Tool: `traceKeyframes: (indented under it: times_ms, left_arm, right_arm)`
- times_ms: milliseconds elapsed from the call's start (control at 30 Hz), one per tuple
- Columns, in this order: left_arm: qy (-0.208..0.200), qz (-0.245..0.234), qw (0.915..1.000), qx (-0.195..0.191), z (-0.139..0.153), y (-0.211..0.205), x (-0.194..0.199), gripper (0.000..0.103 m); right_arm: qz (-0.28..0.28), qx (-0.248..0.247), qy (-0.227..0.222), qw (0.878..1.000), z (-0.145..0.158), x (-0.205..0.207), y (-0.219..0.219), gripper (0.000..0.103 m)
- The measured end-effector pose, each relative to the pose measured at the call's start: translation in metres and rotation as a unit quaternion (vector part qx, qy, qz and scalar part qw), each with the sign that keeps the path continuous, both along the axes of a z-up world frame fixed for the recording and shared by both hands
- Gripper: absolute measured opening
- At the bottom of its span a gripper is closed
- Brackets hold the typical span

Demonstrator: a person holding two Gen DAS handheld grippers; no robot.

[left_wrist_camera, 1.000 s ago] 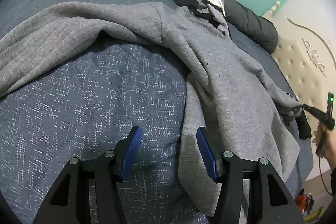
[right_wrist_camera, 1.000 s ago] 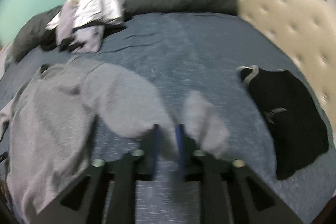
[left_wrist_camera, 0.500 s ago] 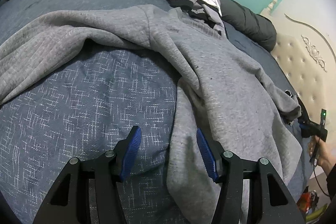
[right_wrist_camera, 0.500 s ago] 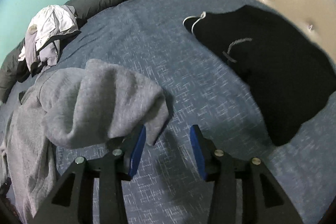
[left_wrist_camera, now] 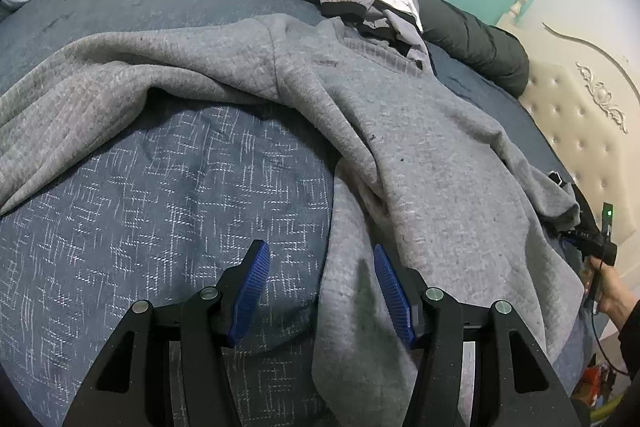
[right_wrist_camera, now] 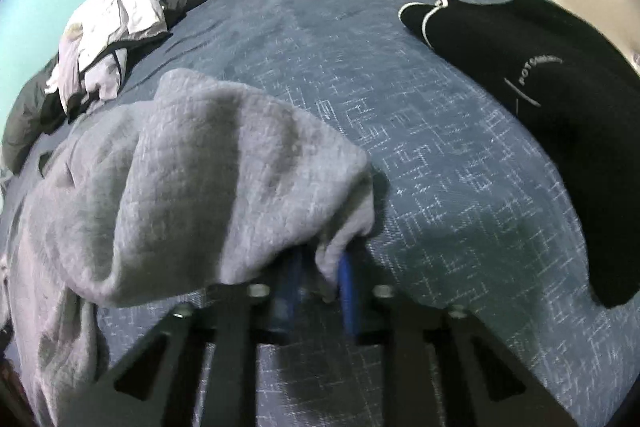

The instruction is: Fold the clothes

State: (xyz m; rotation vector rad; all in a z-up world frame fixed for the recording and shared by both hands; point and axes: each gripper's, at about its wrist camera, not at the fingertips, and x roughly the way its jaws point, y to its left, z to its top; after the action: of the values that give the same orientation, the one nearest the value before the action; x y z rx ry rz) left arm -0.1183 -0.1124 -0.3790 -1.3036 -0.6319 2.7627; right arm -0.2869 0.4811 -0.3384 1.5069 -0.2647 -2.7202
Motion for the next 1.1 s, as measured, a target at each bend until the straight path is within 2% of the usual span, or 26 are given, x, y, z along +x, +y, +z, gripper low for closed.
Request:
traceKeyframes:
  times_ms: [133, 267, 500, 733, 900, 933, 1033, 1100]
  left_arm:
    - [-0.001, 0.000, 1.0000, -0.001, -0.001, 0.001, -0.001, 0.059]
    - [-0.001, 0.000, 1.0000, 0.000, -0.001, 0.002, 0.001, 0.059]
    - [0.000, 0.002, 1.0000, 0.000, -0.001, 0.003, 0.001, 0.059]
    - [-0.001, 0.005, 1.0000, -0.006, -0.002, 0.004, 0.000, 0.059]
    - [-0.003, 0.003, 1.0000, -0.006, -0.005, 0.005, -0.003, 0.059]
    - [-0.003, 0.003, 1.0000, -0.006, -0.005, 0.004, -0.003, 0.059]
    - [-0.002, 0.003, 1.0000, -0.006, -0.006, 0.004, -0.002, 0.059]
    - [-0.001, 0.002, 1.0000, -0.005, -0.007, 0.004, -0.002, 0.059]
  right_arm:
    - [-0.015, 0.014, 0.025, 0.999, 0.018, 0.005, 0.013, 0.005]
    - [-0.049, 0.029, 0.054, 0.997, 0.051, 0.011, 0.046, 0.005]
    - [-0.101, 0.070, 0.070, 0.990, 0.102, 0.019, 0.103, 0.005]
    - [-0.150, 0.106, 0.052, 0.982, 0.124, 0.022, 0.140, 0.005]
    - [-0.177, 0.114, -0.008, 0.978, 0.111, 0.010, 0.148, 0.005]
    - [-0.177, 0.120, -0.007, 0.977, 0.111, 0.009, 0.145, 0.008]
    - [-0.173, 0.146, -0.005, 0.974, 0.113, 0.004, 0.135, 0.028]
    - [-0.174, 0.166, -0.008, 0.971, 0.114, 0.001, 0.129, 0.029]
